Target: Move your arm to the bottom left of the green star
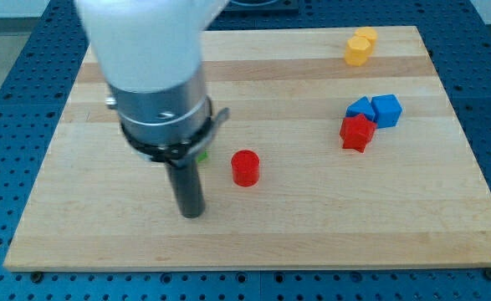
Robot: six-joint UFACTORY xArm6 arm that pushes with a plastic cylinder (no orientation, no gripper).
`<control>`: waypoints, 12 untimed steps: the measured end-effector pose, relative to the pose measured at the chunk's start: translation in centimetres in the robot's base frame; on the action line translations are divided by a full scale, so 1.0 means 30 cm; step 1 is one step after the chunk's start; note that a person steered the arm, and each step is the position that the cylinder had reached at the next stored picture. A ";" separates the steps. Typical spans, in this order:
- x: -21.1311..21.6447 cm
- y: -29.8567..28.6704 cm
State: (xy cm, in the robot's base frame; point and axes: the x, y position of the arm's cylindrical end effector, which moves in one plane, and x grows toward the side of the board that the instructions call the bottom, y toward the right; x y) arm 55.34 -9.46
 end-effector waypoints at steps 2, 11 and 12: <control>-0.133 0.087; -0.301 0.684; -0.304 0.735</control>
State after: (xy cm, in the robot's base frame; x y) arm 46.22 12.59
